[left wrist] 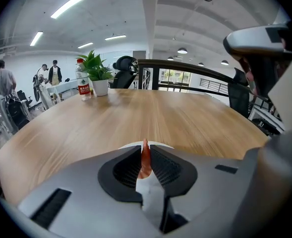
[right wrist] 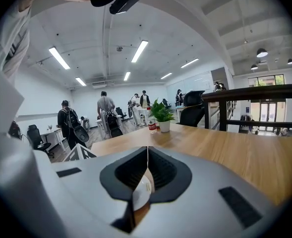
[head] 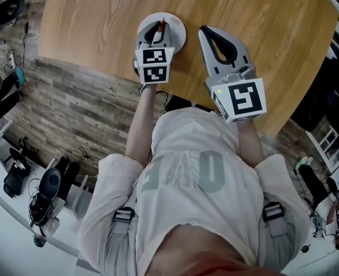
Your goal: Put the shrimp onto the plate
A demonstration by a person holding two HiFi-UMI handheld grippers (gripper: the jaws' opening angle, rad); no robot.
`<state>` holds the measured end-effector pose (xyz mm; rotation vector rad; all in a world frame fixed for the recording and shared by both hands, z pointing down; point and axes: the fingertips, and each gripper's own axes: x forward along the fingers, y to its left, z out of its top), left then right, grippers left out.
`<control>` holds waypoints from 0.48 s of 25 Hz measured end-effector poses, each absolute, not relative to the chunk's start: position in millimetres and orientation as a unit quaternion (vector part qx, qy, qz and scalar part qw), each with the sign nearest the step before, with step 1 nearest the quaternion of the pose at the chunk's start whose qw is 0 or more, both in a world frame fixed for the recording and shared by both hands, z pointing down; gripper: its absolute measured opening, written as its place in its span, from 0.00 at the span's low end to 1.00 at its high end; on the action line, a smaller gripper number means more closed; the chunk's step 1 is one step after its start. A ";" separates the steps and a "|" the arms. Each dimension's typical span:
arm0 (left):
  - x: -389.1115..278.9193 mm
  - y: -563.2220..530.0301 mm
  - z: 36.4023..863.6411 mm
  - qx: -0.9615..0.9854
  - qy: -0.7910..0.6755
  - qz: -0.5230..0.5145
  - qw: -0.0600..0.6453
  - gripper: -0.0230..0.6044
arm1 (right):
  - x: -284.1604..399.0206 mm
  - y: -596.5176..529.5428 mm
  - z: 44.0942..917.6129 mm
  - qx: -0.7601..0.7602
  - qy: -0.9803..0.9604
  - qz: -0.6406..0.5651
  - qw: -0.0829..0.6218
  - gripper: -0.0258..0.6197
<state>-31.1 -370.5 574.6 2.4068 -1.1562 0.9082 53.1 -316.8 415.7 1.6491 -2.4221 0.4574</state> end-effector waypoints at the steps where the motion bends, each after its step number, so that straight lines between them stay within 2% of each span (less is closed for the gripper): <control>1: -31.6 -371.0 577.2 0.841 -0.405 0.320 0.163 0.13 | 54.2 -317.4 416.7 0.556 -0.812 0.155 0.088 0.07; 12: -32.3 -370.5 587.9 0.831 -0.409 0.337 0.172 0.14 | 62.4 -314.2 421.2 0.563 -0.804 0.167 0.093 0.07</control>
